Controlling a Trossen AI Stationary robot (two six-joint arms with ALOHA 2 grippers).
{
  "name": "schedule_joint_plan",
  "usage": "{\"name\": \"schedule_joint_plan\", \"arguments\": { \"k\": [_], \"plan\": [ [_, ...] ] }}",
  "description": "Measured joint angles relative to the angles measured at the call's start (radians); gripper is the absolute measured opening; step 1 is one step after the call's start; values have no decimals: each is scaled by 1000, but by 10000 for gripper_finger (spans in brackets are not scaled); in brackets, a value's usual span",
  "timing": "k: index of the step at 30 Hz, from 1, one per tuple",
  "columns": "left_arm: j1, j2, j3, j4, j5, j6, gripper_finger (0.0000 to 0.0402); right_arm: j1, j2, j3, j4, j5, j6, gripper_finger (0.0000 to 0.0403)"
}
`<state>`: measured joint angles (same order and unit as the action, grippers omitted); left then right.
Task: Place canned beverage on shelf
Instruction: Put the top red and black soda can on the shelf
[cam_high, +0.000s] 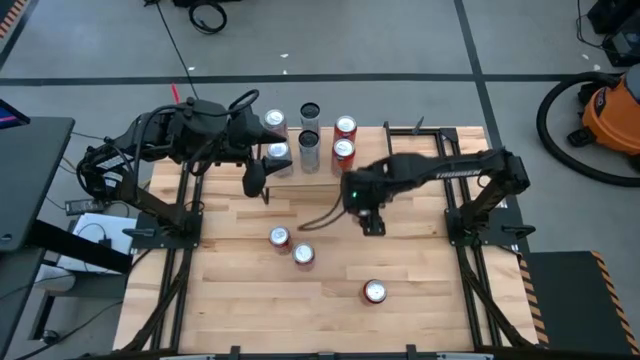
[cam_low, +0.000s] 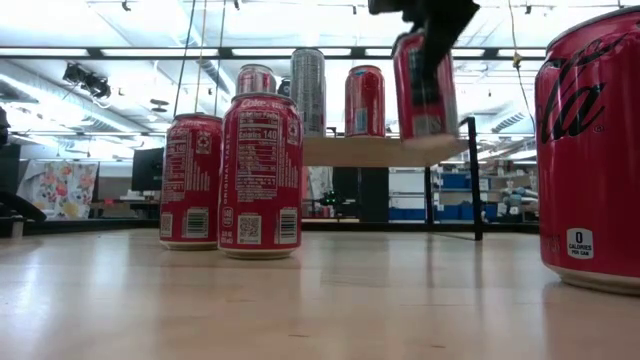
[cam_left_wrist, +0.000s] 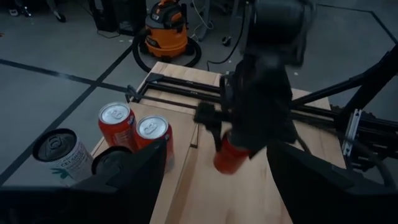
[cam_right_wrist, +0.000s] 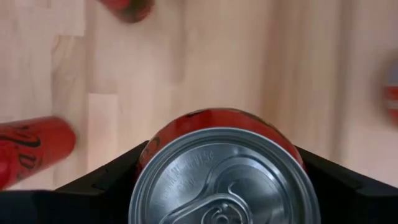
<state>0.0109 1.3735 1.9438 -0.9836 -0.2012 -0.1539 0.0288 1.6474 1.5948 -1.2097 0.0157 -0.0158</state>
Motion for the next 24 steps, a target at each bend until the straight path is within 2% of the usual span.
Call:
{"name": "schedule_joint_plan", "arguments": {
  "k": [7, 17, 24],
  "plan": [
    [0, -4, 0, -5, 0, 0, 288, -94, -8, 136, -110, 36, -58, 320],
    [0, -37, 0, -11, 0, -7, 288, -273, -107, 147, -122, 46, -127, 320],
    [4, -38, 1, -9, 0, 18, 288, -440, -104, 148, -81, 30, -224, 320]
  ]
}}
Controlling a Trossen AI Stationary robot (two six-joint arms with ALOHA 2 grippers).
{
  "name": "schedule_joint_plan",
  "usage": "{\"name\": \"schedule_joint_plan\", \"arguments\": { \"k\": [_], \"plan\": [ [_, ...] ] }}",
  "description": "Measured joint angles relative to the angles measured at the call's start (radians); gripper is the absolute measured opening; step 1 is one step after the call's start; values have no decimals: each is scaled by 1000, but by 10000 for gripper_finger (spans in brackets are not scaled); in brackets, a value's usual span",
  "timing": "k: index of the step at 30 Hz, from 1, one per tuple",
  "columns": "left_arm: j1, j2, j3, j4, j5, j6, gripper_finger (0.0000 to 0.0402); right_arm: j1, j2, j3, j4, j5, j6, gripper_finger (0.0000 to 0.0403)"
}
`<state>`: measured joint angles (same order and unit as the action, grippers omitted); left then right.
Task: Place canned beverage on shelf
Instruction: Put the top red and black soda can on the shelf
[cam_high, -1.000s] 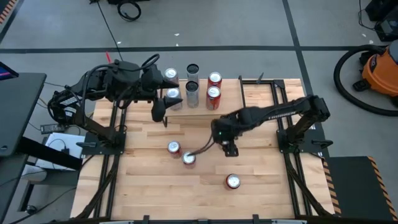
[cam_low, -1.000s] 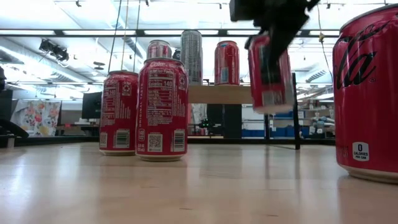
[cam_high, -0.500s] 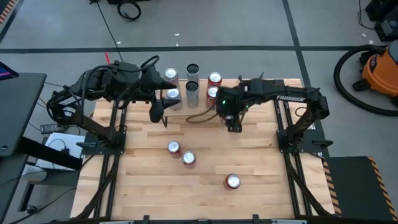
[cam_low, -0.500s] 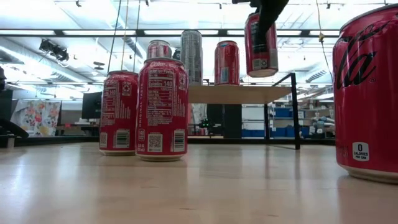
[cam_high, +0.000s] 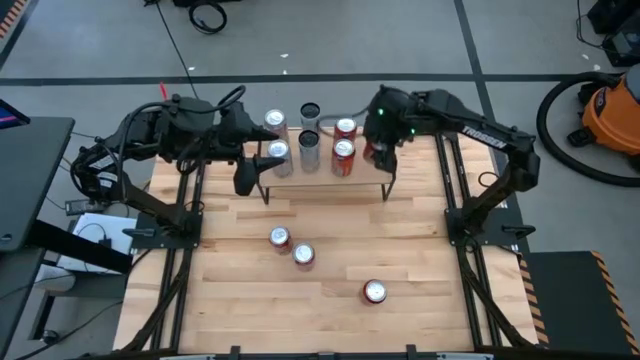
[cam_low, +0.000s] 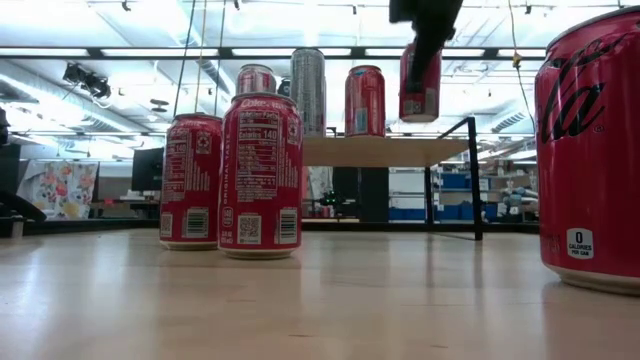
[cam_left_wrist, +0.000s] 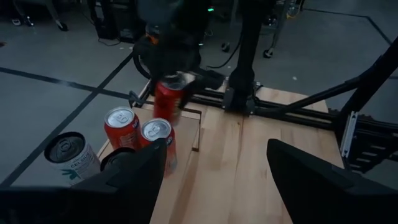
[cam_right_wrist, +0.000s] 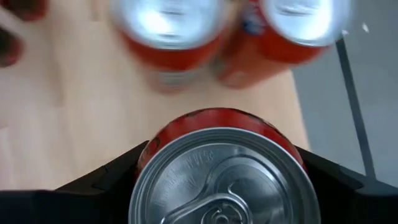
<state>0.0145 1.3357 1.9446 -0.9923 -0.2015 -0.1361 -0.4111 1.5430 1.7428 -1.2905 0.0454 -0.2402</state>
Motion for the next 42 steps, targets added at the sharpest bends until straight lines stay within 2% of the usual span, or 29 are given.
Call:
{"name": "schedule_joint_plan", "arguments": {
  "k": [9, 19, 24, 32, 36, 42],
  "plan": [
    [47, -2, 0, -8, 0, 48, 288, -142, 42, 6, 61, -60, -76, 320],
    [124, -2, 0, -13, 0, 106, 288, -222, 117, 5, 104, -118, -162, 320],
    [130, -9, -1, -14, 0, 119, 288, -266, 126, 5, 155, -190, -172, 320],
    [147, -9, -1, -14, 0, 130, 288, -294, 145, 4, 130, -277, -182, 321],
    [146, -9, -1, -15, 1, 128, 288, -289, 158, 5, 147, -249, -182, 331],
    [146, -9, -1, -31, 1, 117, 288, -269, 176, 4, 163, -189, -187, 369]
  ]
}}
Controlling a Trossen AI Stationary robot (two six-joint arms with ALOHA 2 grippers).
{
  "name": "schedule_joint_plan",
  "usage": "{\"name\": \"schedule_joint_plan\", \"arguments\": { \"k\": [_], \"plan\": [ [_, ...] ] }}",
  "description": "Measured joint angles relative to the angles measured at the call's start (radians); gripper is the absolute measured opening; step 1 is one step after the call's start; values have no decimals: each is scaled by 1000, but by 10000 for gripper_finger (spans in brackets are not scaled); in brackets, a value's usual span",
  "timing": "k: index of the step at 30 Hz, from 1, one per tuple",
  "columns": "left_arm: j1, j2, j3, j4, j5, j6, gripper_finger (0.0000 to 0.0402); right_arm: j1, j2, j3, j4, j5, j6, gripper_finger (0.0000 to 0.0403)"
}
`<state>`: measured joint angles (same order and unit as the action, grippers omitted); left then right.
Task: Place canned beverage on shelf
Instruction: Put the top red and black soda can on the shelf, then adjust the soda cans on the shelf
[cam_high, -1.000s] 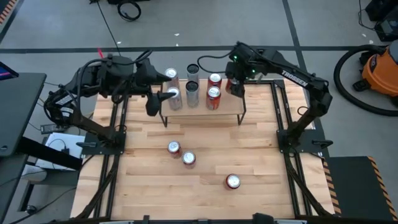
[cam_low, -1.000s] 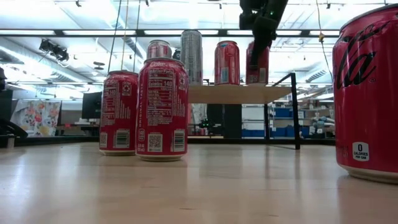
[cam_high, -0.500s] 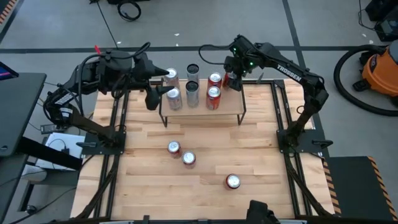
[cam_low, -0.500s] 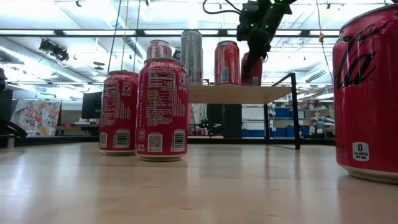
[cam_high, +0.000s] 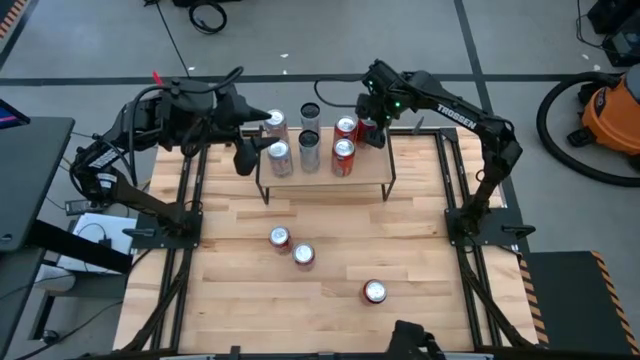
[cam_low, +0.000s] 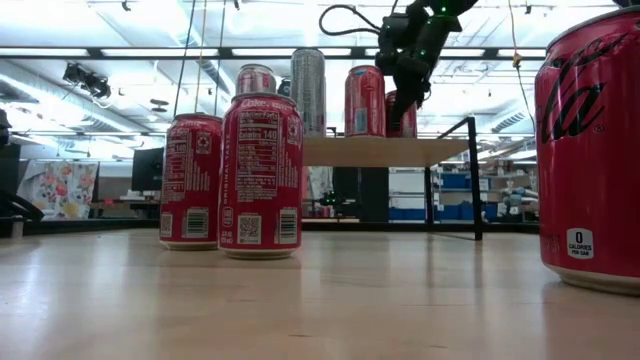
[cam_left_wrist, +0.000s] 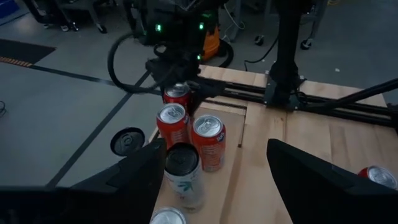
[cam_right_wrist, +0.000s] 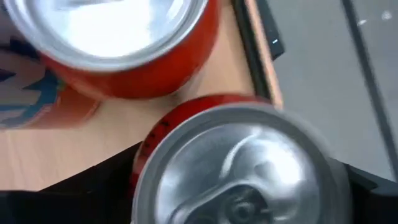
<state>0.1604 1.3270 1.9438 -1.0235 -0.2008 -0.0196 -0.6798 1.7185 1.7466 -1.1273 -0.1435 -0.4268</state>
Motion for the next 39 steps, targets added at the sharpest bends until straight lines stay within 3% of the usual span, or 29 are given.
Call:
{"name": "schedule_joint_plan", "arguments": {
  "k": [4, 9, 39],
  "plan": [
    [0, 0, 0, -5, 0, -5, 288, 7, -2, 30, -29, 59, -3, 389],
    [0, 0, 0, -5, 0, -5, 288, 9, -2, 78, -75, 46, 8, 398],
    [0, 0, 0, -2, 0, -21, 288, 55, -28, 161, -78, -15, -22, 373]
  ]
}}
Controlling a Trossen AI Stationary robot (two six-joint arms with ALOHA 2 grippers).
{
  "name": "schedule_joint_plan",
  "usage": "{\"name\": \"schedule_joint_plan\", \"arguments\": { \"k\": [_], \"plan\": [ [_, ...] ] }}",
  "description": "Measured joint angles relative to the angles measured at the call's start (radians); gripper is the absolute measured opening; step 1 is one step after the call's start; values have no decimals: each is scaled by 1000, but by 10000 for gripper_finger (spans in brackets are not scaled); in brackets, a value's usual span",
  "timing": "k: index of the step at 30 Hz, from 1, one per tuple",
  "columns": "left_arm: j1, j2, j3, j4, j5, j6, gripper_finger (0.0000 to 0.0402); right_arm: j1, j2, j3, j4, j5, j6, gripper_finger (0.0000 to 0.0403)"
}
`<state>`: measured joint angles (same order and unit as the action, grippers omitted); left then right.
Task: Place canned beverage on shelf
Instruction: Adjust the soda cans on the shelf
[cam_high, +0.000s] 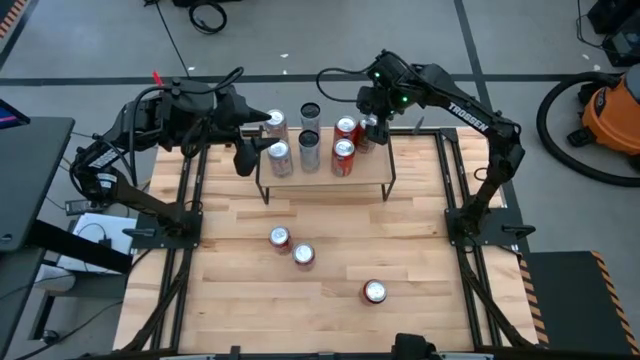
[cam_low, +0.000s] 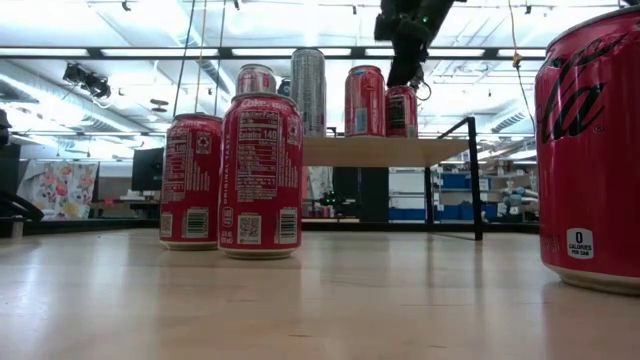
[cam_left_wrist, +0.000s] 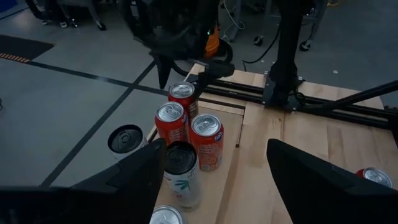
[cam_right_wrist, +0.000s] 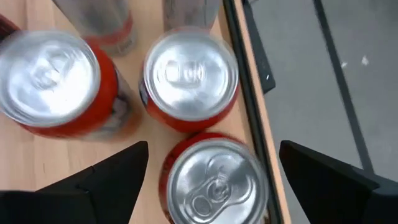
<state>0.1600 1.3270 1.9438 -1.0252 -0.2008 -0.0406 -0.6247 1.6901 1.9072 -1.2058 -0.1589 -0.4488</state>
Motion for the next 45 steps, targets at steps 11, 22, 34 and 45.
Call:
{"name": "schedule_joint_plan", "arguments": {
  "k": [11, 22, 34, 45],
  "plan": [
    [0, 0, 0, 0, 0, 4, 288, 39, 3, 60, 16, 27, 4, 373],
    [0, 0, 0, 0, 0, 2, 288, 51, 10, 0, 100, 20, 3, 373],
    [0, 0, 0, 0, 0, 5, 288, 24, 11, -41, 125, -48, 34, 373],
    [0, 0, 0, -1, 0, 6, 288, 15, 10, -108, 196, -95, 68, 373]
  ]
}}
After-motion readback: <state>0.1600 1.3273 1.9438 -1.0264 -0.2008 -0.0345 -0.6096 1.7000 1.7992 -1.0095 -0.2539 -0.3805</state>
